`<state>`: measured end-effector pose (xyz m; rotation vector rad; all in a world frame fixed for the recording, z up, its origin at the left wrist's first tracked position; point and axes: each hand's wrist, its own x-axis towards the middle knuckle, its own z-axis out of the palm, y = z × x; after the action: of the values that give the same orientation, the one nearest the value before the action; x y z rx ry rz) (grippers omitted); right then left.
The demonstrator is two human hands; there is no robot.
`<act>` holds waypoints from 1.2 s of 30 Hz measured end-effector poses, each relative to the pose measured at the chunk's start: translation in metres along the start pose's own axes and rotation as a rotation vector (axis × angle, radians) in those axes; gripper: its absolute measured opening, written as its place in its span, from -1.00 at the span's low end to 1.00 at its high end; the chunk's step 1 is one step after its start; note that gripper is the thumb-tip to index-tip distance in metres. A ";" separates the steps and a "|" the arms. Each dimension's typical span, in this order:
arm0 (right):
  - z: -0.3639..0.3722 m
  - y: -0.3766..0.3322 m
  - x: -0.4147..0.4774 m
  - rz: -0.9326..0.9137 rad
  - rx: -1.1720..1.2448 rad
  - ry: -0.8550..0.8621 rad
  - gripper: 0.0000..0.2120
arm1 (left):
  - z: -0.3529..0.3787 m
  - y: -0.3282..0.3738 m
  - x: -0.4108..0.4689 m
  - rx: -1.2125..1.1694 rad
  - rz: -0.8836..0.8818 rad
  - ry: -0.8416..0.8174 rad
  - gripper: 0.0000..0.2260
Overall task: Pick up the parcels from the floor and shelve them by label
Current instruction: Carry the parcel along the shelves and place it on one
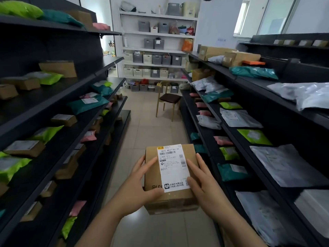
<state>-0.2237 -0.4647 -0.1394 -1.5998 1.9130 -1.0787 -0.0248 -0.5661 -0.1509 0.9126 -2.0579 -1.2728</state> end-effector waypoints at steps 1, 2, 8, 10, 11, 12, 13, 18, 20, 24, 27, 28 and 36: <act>0.003 0.001 0.016 -0.004 0.001 -0.001 -0.50 | -0.006 -0.005 0.013 0.026 0.005 0.002 -0.20; 0.006 0.001 0.032 -0.006 0.001 0.001 -0.50 | -0.012 -0.008 0.026 0.046 0.012 -0.001 -0.18; 0.027 -0.003 0.135 -0.044 0.002 0.007 -0.51 | -0.069 -0.030 0.112 0.060 0.035 -0.036 -0.01; 0.035 -0.005 0.168 -0.052 -0.001 0.011 -0.51 | -0.090 -0.038 0.139 0.091 0.034 -0.039 0.05; 0.042 -0.006 0.189 -0.057 0.004 0.015 -0.52 | -0.102 -0.044 0.156 0.102 0.035 -0.038 0.06; 0.048 -0.007 0.206 -0.059 0.008 0.020 -0.52 | -0.113 -0.049 0.170 0.110 0.038 -0.034 0.06; 0.054 -0.008 0.221 -0.064 0.007 0.024 -0.52 | -0.122 -0.053 0.183 0.112 0.040 -0.029 0.06; 0.084 -0.007 0.300 -0.070 -0.031 0.042 -0.51 | -0.162 -0.080 0.252 0.129 0.061 -0.012 0.04; 0.088 -0.004 0.321 -0.051 -0.036 0.015 -0.50 | -0.171 -0.089 0.273 0.130 0.060 -0.019 0.05; 0.086 0.007 0.364 -0.069 -0.057 -0.060 -0.47 | -0.187 -0.103 0.314 0.111 0.043 -0.022 0.04; 0.086 0.017 0.399 -0.067 -0.053 -0.099 -0.46 | -0.192 -0.113 0.345 0.118 0.031 -0.019 0.03; 0.086 0.021 0.410 -0.071 -0.048 -0.107 -0.45 | -0.193 -0.117 0.356 0.124 0.027 -0.013 0.03; 0.069 0.060 0.527 -0.159 -0.069 -0.192 -0.30 | -0.201 -0.131 0.463 0.139 -0.001 0.093 0.03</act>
<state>-0.3416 -0.9867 -0.1450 -1.8475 1.7385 -0.8907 -0.1290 -1.0769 -0.1438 1.0149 -2.0925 -1.0776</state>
